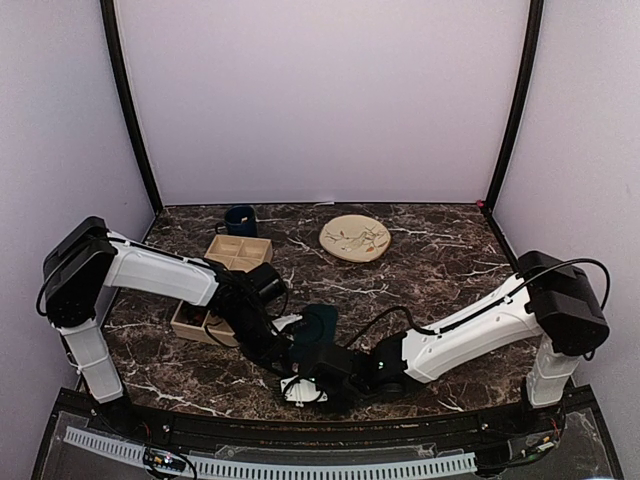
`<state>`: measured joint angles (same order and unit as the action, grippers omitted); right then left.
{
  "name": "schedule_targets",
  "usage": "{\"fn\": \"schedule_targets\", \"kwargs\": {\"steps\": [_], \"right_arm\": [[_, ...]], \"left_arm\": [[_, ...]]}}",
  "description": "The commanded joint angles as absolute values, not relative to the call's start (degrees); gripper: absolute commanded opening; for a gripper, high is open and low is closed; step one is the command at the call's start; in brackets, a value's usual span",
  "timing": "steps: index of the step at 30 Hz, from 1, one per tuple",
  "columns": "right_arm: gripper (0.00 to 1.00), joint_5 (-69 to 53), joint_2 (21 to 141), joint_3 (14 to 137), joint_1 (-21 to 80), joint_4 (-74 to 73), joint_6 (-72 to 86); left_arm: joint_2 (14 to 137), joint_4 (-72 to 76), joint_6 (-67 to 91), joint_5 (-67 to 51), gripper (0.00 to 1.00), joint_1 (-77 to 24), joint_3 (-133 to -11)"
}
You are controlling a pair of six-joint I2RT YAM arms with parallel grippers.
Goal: Roll the socks
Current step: Roll the sock at the center of the board.
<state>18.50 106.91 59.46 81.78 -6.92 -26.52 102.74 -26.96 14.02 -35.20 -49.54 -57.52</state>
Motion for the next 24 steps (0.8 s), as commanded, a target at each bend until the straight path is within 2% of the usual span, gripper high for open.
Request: {"fn": "schedule_targets", "kwargs": {"steps": [1,24], "right_arm": [[0.36,17.15,107.58,60.93,81.23,-6.36,-27.93],[0.29,14.24,110.93,62.78,78.09,-13.26,-24.19]], "left_arm": [[103.35,-29.33,12.35,-36.55,0.0,-48.72,-59.04],[103.89,-31.67,10.42,-38.29,0.0,-46.87,-60.48]]}}
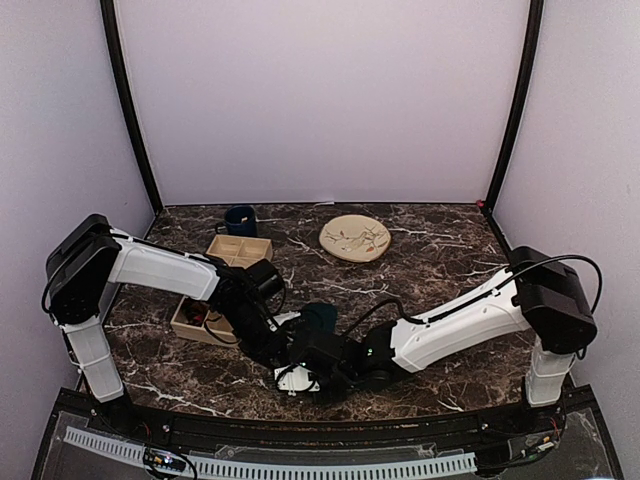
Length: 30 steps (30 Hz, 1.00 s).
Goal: Roll the socks
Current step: Roll the sock at the center of the board.
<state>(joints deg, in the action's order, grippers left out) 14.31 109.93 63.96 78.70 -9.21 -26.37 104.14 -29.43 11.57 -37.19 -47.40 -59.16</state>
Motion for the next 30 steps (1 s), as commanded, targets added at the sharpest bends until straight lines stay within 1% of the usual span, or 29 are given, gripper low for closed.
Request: {"fn": "schedule_targets", "kwargs": {"steps": [1,15,16,21,22,25,27,30], "right_arm": [[0.29,14.24,110.65,62.32,78.05,-13.25,-23.84],[0.29,13.17,109.14,60.82,78.09,-15.8,-21.29],[0.28,12.8,109.32,60.9,78.11,-16.13,-21.16],[0.14,10.97,111.02,62.06,77.96,-17.73,-20.71],[0.12,10.65,111.29,62.32,77.74,-17.96,-20.55],[0.06,9.5,111.92,62.76,77.28,-18.76,-19.81],[0.04,8.32,111.89,62.87,76.77,-18.97,-19.03],[0.03,6.77,111.45,63.08,75.92,-18.9,-18.08]], "left_arm": [[103.89,-31.67,10.44,-38.24,0.0,-46.8,-60.5],[104.62,-31.8,10.31,-38.53,0.0,-46.58,-61.06],[104.74,-31.84,10.32,-38.5,0.0,-46.58,-61.08],[104.74,-31.74,10.75,-38.25,0.0,-46.59,-61.13],[104.58,-31.66,10.92,-38.21,0.02,-46.58,-61.05],[103.93,-31.56,11.6,-36.89,0.16,-46.49,-60.78],[103.15,-31.61,12.07,-35.88,0.24,-46.41,-60.69],[101.26,-31.23,12.9,-34.61,0.3,-46.32,-60.46]]}}
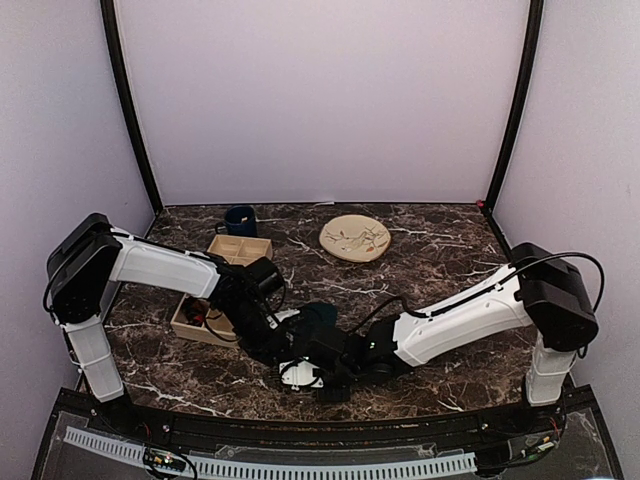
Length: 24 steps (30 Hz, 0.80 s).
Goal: Roll the socks
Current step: Roll the sock at the center of the board.
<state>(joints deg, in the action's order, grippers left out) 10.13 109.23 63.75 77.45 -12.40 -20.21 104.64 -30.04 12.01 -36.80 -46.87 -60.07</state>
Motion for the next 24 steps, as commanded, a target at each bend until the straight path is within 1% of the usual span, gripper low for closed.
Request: {"fn": "schedule_targets", "kwargs": {"steps": [1,5,11,17,24], "right_arm": [[0.03,6.1,111.4,63.24,75.53,-18.88,-17.83],[0.02,2.43,111.27,64.45,73.86,-19.4,-16.7],[0.02,-4.63,111.01,65.65,71.31,-20.75,-14.58],[0.01,-11.59,112.0,69.26,68.78,-22.72,-13.1],[0.01,-21.43,112.52,71.1,64.86,-24.25,-10.56]], "left_arm": [[100.65,-31.19,13.45,-34.03,0.32,-46.25,-60.39],[97.68,-30.35,15.14,-31.63,0.38,-45.74,-59.54],[92.4,-26.63,18.96,-29.24,0.44,-44.67,-56.89],[89.42,-23.41,21.65,-26.46,0.44,-44.49,-54.09],[83.93,-19.73,24.84,-19.6,0.44,-44.54,-48.91]]}}
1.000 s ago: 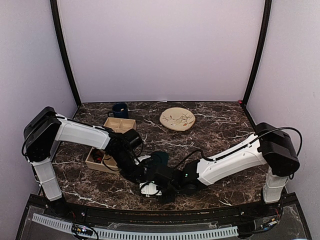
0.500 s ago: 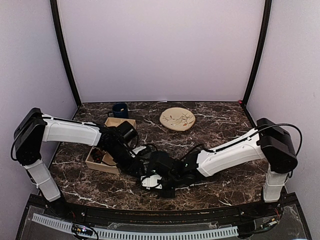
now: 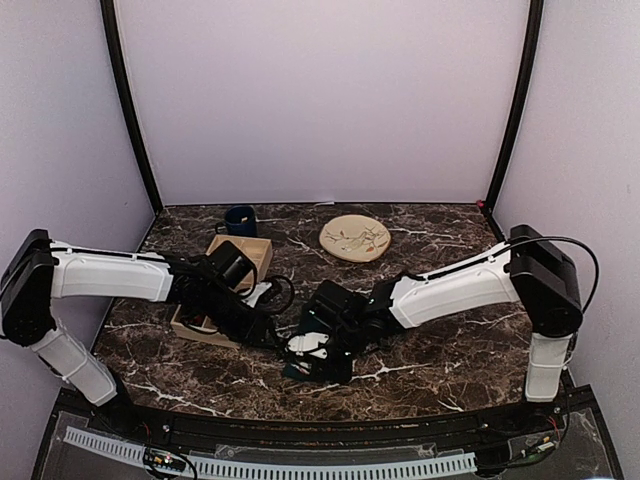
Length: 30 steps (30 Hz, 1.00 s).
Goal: Roll the socks
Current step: Roll the sock at the center of the board.
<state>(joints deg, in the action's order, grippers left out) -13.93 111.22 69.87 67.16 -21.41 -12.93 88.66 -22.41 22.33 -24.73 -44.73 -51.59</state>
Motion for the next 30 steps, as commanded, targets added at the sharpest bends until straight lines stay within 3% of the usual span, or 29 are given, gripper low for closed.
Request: {"fn": "schedule_targets", "kwargs": {"steps": [1,20,30], "right_arm": [[0.01,-22.45,112.5,71.14,64.31,-24.17,-10.13],[0.0,-51.04,117.64,72.45,54.83,-21.05,-0.74],[0.0,-54.36,121.34,74.25,53.82,-22.22,0.93]], "left_arm": [[83.13,-19.32,25.21,-18.31,0.44,-44.56,-48.1],[72.16,-7.02,25.52,-12.77,0.37,-46.5,-37.42],[72.27,-0.71,18.68,-12.94,0.38,-54.1,-35.85]]}}
